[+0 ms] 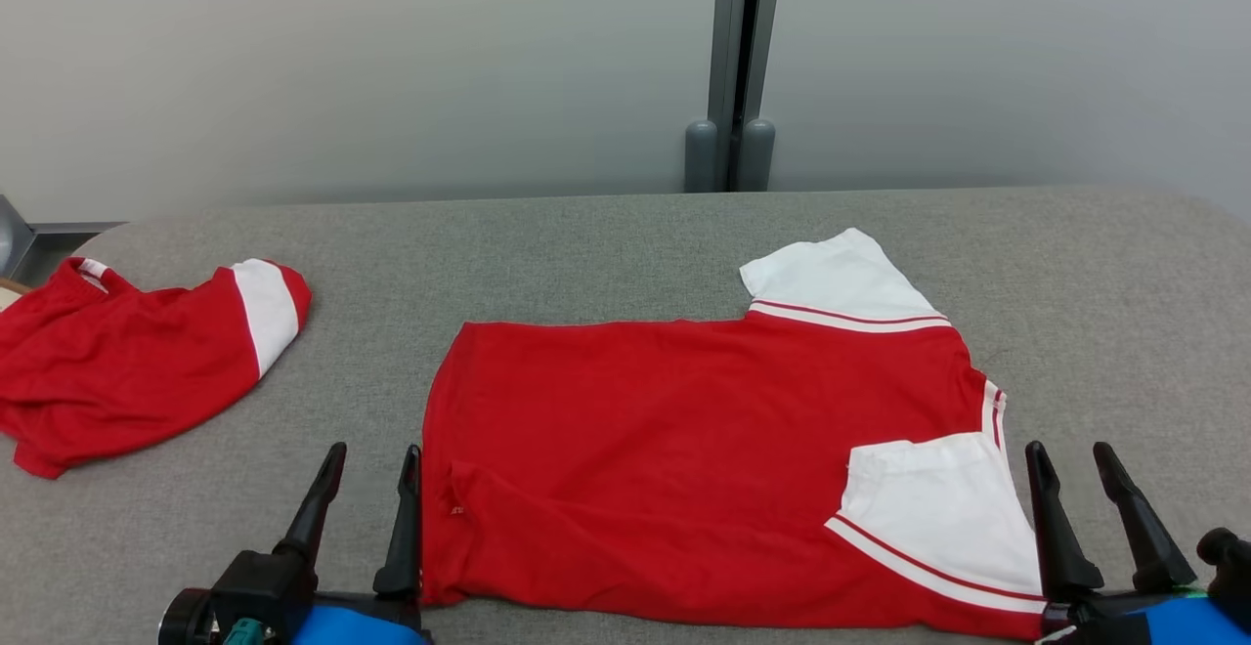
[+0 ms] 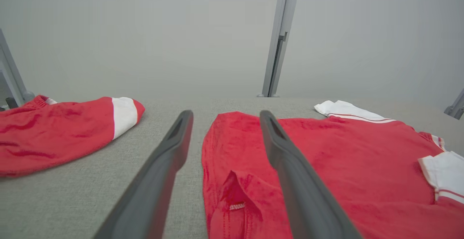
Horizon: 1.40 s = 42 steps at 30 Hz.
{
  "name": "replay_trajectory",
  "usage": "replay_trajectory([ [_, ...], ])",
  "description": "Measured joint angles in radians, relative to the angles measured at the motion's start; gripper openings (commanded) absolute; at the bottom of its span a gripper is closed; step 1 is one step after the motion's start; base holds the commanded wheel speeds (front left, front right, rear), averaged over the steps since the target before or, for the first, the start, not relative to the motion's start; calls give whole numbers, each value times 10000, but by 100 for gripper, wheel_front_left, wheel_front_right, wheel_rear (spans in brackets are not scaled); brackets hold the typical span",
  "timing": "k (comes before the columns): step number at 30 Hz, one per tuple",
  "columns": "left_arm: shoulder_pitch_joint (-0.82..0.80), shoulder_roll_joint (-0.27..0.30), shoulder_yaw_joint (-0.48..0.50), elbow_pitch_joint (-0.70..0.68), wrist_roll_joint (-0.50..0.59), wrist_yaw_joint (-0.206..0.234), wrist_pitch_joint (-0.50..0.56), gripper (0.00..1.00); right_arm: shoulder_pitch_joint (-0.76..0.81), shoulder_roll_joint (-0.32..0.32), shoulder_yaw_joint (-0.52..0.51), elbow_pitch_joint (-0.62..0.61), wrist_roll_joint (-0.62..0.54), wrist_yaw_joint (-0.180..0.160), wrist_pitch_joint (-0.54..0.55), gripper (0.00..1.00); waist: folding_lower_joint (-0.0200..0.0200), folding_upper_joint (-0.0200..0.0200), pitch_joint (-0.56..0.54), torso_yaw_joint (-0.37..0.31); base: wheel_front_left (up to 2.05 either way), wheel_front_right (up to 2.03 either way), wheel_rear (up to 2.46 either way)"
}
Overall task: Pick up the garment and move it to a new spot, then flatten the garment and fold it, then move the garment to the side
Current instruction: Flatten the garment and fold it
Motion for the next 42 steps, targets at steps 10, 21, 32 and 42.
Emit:
replay_trajectory([
  [10, -155, -272, 675, -345, 662, 213, -6, 100, -349, 541, 222, -121, -1114, 0, -660, 100, 0, 0, -183, 84, 0, 0, 0],
  [21, -126, -320, 978, -40, 1143, 259, -6, 100, -302, 989, 136, 178, -1985, 0, -769, 100, 0, 0, -216, 233, 0, 0, 0],
  [32, -122, -410, 1106, 334, 1254, 245, -6, 100, -317, 1177, -88, 562, -2477, 0, -773, 100, 0, 0, -263, 263, 0, 0, 0],
  [42, -639, -443, 1068, 890, 1283, 92, -6, 100, -723, 1233, -153, 901, -2470, 0, -775, 100, 0, 0, -116, 240, 0, 0, 0],
])
